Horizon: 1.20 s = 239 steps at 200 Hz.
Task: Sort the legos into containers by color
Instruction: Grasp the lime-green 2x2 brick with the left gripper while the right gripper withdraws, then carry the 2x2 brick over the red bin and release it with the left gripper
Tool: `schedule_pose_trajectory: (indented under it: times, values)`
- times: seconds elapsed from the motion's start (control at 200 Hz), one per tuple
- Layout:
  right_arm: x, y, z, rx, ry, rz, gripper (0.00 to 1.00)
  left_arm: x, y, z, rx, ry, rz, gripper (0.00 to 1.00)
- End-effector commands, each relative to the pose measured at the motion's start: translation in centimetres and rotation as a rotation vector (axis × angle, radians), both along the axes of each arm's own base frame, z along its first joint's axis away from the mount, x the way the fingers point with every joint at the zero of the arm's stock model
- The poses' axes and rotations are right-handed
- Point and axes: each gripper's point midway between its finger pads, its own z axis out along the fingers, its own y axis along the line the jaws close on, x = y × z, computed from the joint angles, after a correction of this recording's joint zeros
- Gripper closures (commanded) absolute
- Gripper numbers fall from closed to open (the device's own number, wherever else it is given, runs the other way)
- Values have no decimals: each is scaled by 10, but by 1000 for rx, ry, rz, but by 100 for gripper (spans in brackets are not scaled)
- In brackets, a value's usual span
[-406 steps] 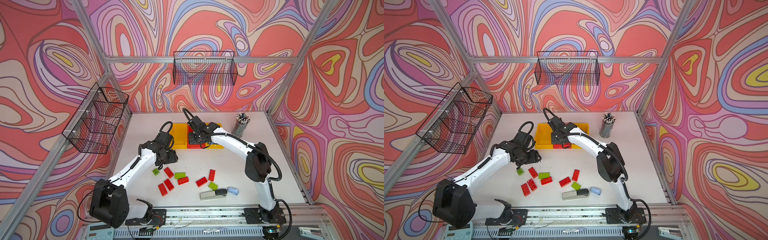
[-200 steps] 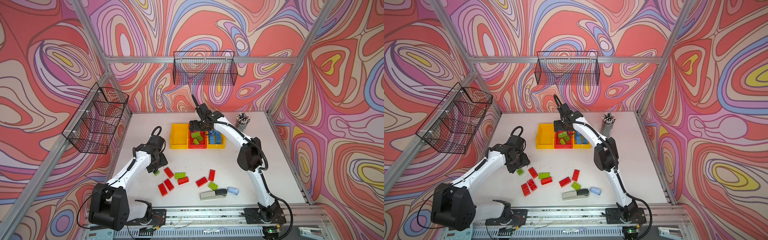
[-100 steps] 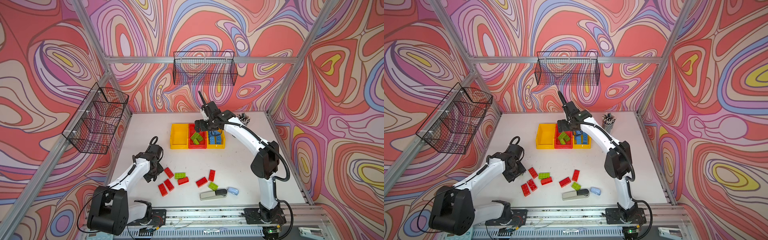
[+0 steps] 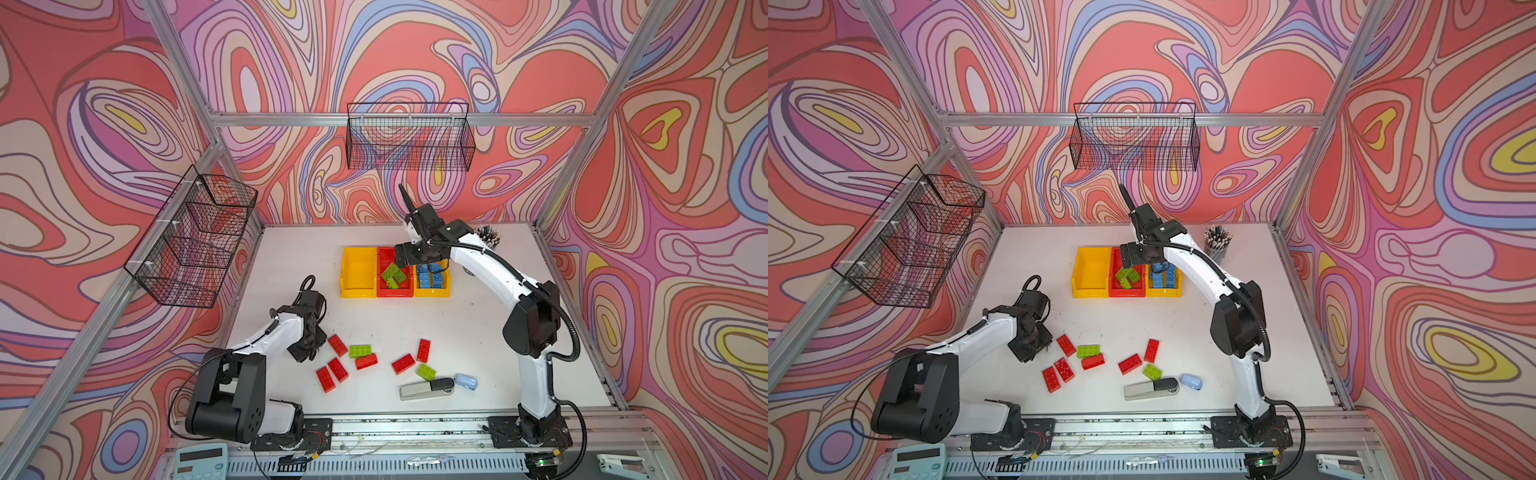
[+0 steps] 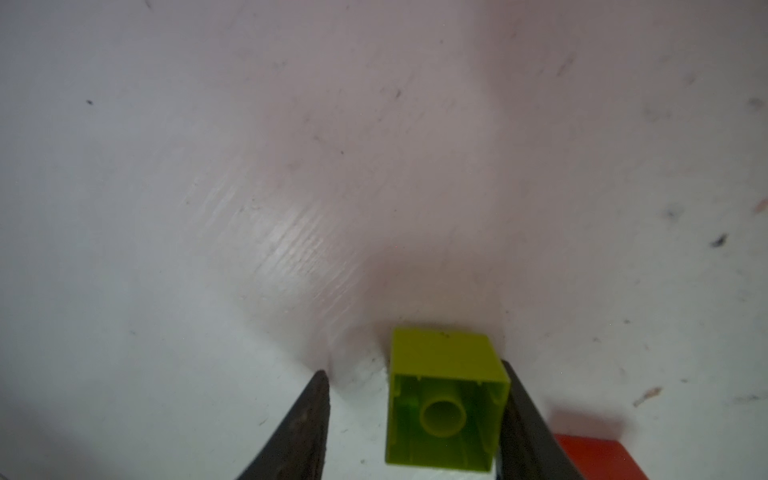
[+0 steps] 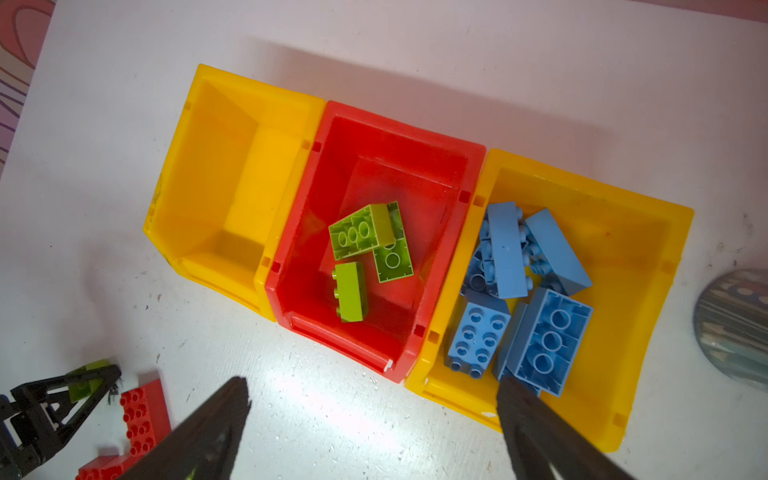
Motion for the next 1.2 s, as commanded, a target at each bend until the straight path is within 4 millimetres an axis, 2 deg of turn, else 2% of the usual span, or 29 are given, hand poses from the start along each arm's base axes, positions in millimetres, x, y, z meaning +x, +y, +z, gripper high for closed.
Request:
schedule_pose_trajectory:
  times: [0.0, 0.175, 0.351, 0.471, 0.601, 0.726, 0.786, 0.796, 0.811, 0.926, 1.027, 1.192]
  values:
    - [-9, -11, 25, 15, -27, 14, 2, 2, 9, -5, 46, 14, 2, 58]
    - [-14, -19, 26, 9, -22, 3, 2, 12, 7, -5, 54, 37, -39, 72]
    - [-18, -32, 30, -7, -34, -35, 2, 26, 2, 4, 44, 43, -81, 79]
    - [-23, -38, 36, 8, -42, -66, 2, 37, -4, 21, 58, 36, -126, 83]
    - [-29, -45, 40, 26, -47, -102, 2, 58, -17, 53, 96, -11, -201, 84]
    - [-37, -53, 44, 33, -58, -139, 2, 91, -40, 93, 138, -91, -295, 84]
    - [-40, -59, 39, 24, -52, -160, 2, 109, -56, 108, 152, -127, -343, 84]
    - [-41, -60, 37, 21, -47, -164, 2, 110, -57, 108, 156, -124, -349, 84]
    - [-44, -62, 46, 32, -66, -170, 2, 117, -62, 113, 157, -137, -361, 84]
    - [-53, -72, 47, 31, -69, -204, 2, 155, -97, 132, 188, -205, -458, 84]
    - [-58, -82, 49, 23, -75, -232, 2, 186, -128, 136, 194, -234, -529, 84]
    - [-67, -102, 55, -3, -89, -281, 2, 222, -172, 130, 173, -280, -606, 84]
